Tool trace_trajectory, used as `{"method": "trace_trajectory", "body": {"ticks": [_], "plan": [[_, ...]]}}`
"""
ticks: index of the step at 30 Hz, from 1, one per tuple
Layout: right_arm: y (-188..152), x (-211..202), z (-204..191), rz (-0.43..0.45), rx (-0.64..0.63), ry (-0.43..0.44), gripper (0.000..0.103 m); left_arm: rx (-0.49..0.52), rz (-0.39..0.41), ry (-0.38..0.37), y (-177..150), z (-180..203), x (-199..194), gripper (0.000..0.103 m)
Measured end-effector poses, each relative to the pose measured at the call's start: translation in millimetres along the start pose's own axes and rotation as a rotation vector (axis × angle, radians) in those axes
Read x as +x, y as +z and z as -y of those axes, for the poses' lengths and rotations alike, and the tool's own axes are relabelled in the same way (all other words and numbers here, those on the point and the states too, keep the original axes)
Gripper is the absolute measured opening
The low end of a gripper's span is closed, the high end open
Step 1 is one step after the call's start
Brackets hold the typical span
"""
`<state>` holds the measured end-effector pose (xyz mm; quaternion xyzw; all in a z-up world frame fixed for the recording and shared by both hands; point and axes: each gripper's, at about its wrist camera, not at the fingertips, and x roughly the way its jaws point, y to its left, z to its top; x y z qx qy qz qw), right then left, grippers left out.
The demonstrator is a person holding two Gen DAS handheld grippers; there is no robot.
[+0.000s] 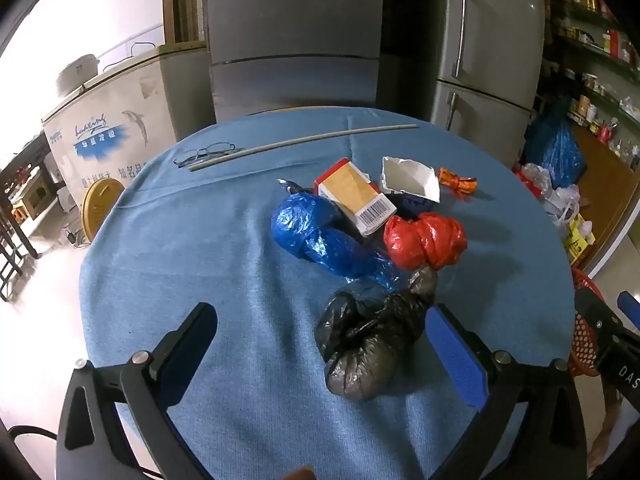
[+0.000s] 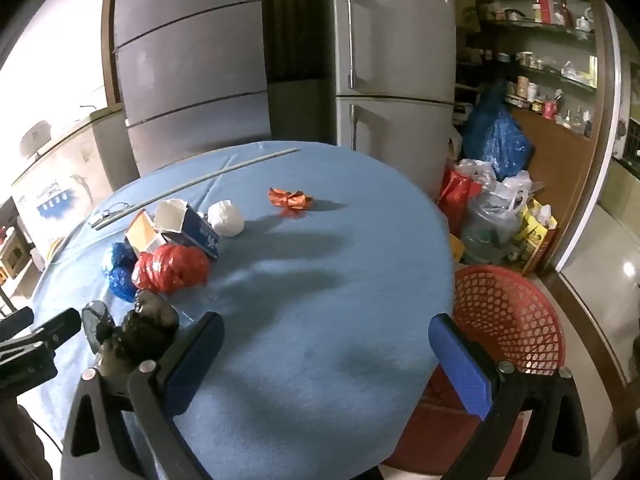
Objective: Collect trash
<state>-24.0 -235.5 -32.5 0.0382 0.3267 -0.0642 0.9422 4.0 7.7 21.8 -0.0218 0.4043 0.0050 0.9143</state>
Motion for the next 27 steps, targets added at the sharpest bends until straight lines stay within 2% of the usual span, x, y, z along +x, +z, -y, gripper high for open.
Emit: {"method": "trace_trajectory", "body": {"ticks": [5,6,10,27], "plan": [[-4,-1,2,-0.02,-0.016,0.008,0.103,-0.003,0.017,0.013,-10,4,3,0.103],[0,1,1,-0.009,0.004,-0.019,0.103,-0.002,0.018,0.014,-11,3,4,0.103],[1,0,5,-0.007,0.006,-0.019,0.103,0.002,0.028,0.02,-20,7,4,0.103],[-2,2,2,-0.013,0.002,-0.029,0.103,0.006,0.033,0.021,-24,8,5,0.103]]}}
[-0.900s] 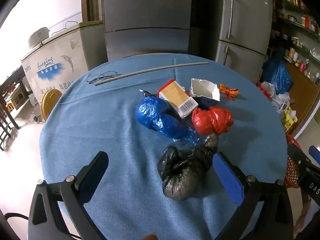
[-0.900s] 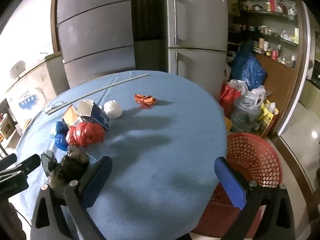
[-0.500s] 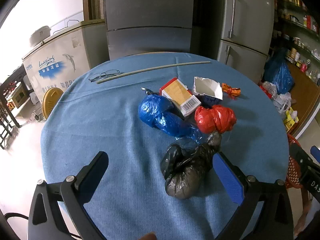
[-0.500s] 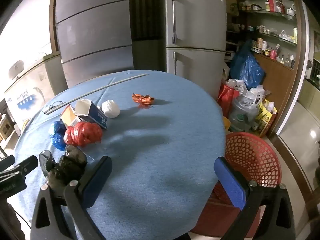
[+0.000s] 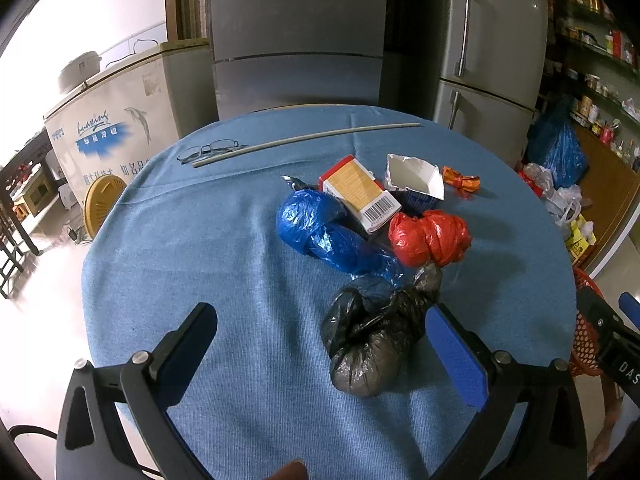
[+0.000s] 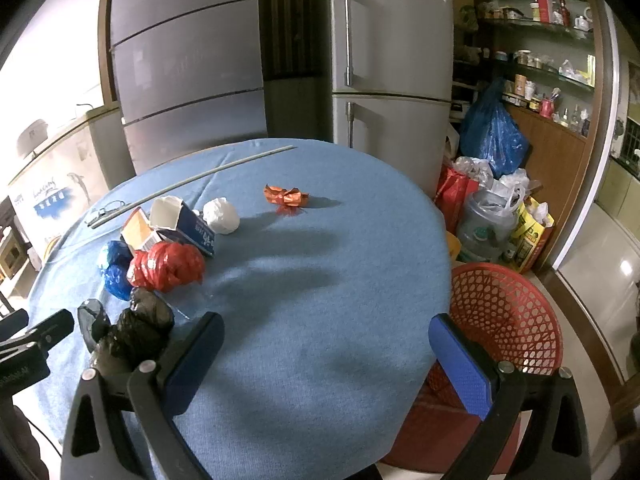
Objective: Collect trash
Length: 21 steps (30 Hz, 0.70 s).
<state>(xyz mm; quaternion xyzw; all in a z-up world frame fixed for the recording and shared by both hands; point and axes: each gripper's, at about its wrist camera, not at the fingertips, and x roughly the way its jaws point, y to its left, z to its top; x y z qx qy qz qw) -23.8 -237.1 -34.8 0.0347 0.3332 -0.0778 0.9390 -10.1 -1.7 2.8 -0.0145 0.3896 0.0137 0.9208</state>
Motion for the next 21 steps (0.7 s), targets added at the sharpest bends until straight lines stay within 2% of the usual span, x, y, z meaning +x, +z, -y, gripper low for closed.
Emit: {"method": "trace_trajectory", "body": {"ticks": [21], "plan": [[-0.3,0.1,1.4,-0.002,0.005,-0.002,0.103,0.008,-0.004,-0.025,-5.0,3.2,1.9,0.103]]}}
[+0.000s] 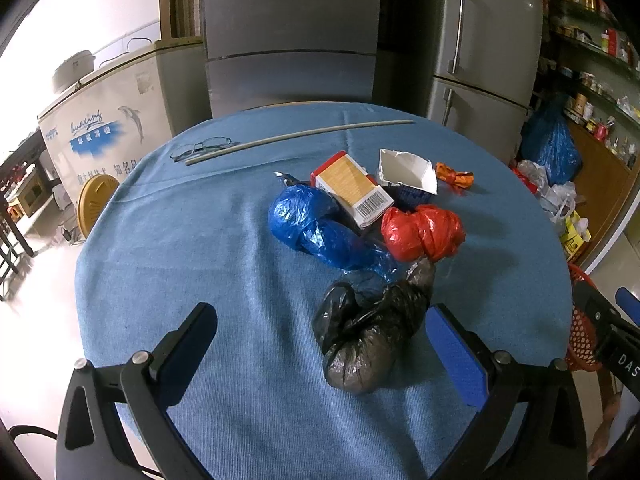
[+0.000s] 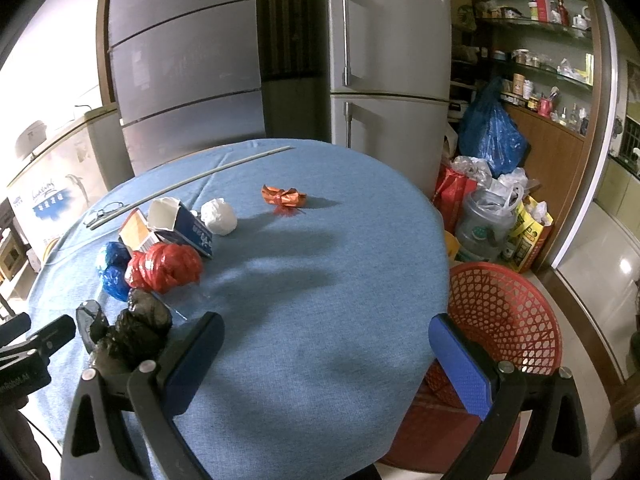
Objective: Collect trash
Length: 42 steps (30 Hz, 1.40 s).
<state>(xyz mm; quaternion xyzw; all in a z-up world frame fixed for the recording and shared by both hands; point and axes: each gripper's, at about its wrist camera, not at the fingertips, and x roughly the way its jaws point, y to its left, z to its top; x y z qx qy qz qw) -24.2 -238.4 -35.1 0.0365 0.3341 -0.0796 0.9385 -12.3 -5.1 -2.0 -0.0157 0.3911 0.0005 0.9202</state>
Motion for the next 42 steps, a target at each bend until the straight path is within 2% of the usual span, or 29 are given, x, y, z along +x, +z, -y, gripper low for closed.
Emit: {"method": "trace_trajectory", "body": {"ticks": [42], "plan": [[-1.0,2.9,-0.7,-0.014,-0.006,0.008,0.103,-0.001,0.007,-0.013,-2.4,0.9,-3.2,0.103]]}}
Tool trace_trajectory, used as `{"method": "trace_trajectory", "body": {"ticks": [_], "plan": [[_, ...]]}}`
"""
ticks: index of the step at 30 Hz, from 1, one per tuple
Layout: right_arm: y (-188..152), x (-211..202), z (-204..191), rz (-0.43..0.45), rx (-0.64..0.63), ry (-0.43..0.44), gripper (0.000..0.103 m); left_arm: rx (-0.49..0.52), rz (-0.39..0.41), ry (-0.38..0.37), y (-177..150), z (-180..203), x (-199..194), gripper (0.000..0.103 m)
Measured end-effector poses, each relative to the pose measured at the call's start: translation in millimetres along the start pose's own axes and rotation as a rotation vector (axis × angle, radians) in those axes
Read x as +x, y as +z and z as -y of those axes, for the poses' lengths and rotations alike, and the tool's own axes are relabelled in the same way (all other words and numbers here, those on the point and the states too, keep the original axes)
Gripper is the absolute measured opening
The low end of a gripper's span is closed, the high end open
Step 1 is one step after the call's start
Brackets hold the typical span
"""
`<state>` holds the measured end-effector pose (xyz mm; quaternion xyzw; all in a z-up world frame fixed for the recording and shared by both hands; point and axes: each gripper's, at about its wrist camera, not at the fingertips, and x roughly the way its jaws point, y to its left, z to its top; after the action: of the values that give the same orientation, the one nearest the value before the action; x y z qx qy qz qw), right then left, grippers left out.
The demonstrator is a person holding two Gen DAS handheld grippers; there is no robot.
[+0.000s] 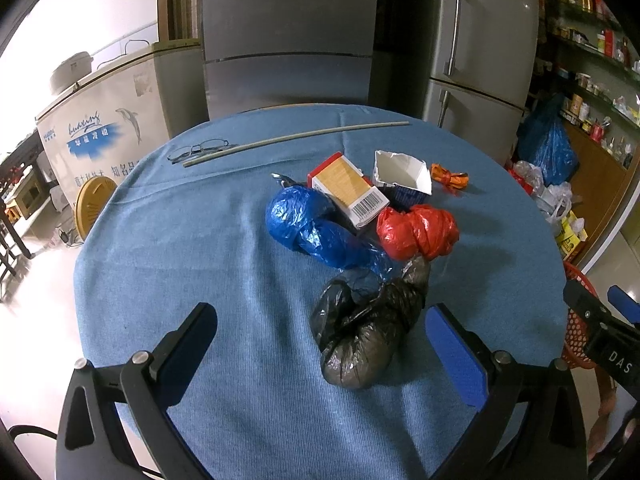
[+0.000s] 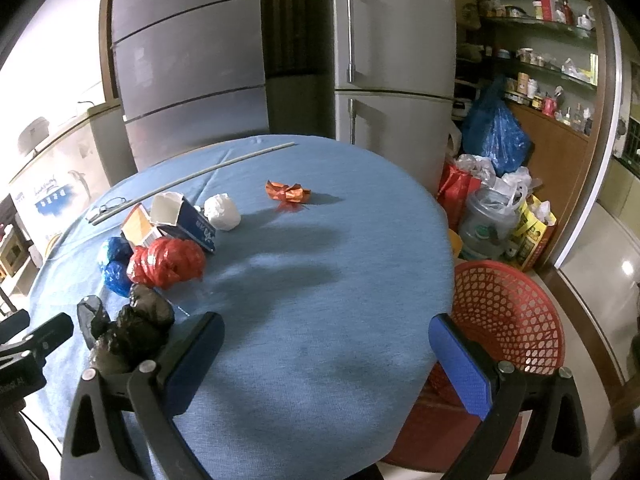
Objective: Collect trash
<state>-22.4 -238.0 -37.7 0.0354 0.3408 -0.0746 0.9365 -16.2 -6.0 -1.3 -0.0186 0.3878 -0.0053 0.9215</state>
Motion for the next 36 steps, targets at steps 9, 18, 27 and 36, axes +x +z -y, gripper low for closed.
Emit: {"method": "trace_trajectory", "body": {"ticks": [9,18,27,36], "plan": [[0,0,0,-0.001,0.001,0.0,0.103,-0.003,0.001,-0.002,-2,1,0,0.103],[0,0,4,-0.006,0.013,0.048,0.103,-0.004,0.007,-0.006,-4,1,-5,0.103],[17,13,-27,-0.066,-0.002,0.353,0.103,-0.032,0.02,0.026,-11,-13,-8,0.103],[47,67,-84,-0.162,0.0,0.473,0.103,-0.075,-0.004,0.034,-17,-30,-1,0.103]]}}
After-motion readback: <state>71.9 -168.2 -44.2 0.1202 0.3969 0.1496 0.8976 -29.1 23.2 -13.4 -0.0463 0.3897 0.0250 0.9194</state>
